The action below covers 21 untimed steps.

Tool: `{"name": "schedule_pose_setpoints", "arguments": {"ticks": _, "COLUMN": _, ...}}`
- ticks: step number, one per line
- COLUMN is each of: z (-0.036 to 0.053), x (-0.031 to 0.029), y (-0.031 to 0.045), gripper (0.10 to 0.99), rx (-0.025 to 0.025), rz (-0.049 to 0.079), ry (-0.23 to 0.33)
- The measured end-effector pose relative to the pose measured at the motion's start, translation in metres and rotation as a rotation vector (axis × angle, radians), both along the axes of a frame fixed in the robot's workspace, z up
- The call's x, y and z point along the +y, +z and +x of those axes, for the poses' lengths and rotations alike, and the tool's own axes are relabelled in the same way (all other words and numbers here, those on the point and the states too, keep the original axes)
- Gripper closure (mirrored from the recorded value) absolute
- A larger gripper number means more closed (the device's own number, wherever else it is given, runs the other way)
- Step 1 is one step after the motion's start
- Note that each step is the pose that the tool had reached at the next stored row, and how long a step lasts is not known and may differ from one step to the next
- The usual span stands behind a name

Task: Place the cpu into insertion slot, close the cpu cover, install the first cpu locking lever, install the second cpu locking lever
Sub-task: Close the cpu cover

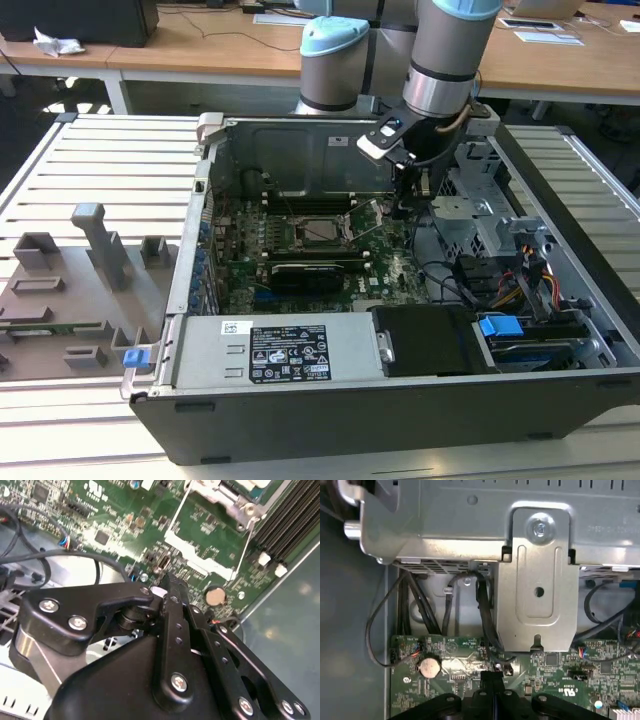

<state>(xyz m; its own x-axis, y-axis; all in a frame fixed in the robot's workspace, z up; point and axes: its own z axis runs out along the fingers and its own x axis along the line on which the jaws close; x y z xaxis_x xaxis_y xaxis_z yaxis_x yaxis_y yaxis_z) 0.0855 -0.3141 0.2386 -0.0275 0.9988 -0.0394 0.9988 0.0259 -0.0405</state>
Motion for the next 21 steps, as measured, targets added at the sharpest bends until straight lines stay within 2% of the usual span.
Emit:
{"name": "schedule_pose_setpoints", "arguments": {"ticks": 1, "z": 0.0008, "x": 0.0005, "y": -0.0002, "gripper": 0.976, "rx": 0.0224, "rz": 0.000, "ry": 0.000}}
{"name": "schedule_pose_setpoints", "arguments": {"ticks": 2, "z": 0.0008, "x": 0.0007, "y": -0.0003, "gripper": 0.976, "rx": 0.0341, "rz": 0.000, "ry": 0.000}}
{"name": "schedule_pose_setpoints", "arguments": {"ticks": 4, "z": 0.0008, "x": 0.0009, "y": -0.0005, "gripper": 0.976, "rx": 0.0347, "rz": 0.004, "ry": 0.000}}
{"name": "schedule_pose_setpoints", "arguments": {"ticks": 6, "z": 0.0001, "x": 0.0014, "y": -0.0016, "gripper": 0.976, "rx": 0.0346, "rz": 0.021, "ry": 0.000}}
{"name": "schedule_pose_setpoints", "arguments": {"ticks": 8, "z": -0.0075, "x": 0.0023, "y": -0.0025, "gripper": 0.976, "rx": 0.0347, "rz": 0.022, "ry": 0.001}}
{"name": "schedule_pose_setpoints", "arguments": {"ticks": 12, "z": -0.0167, "x": 0.0023, "y": -0.0025, "gripper": 0.976, "rx": 0.0343, "rz": 0.022, "ry": 0.000}}
{"name": "schedule_pose_setpoints", "arguments": {"ticks": 21, "z": -0.0291, "x": 0.0023, "y": -0.0025, "gripper": 0.976, "rx": 0.0340, "rz": 0.022, "ry": 0.000}}
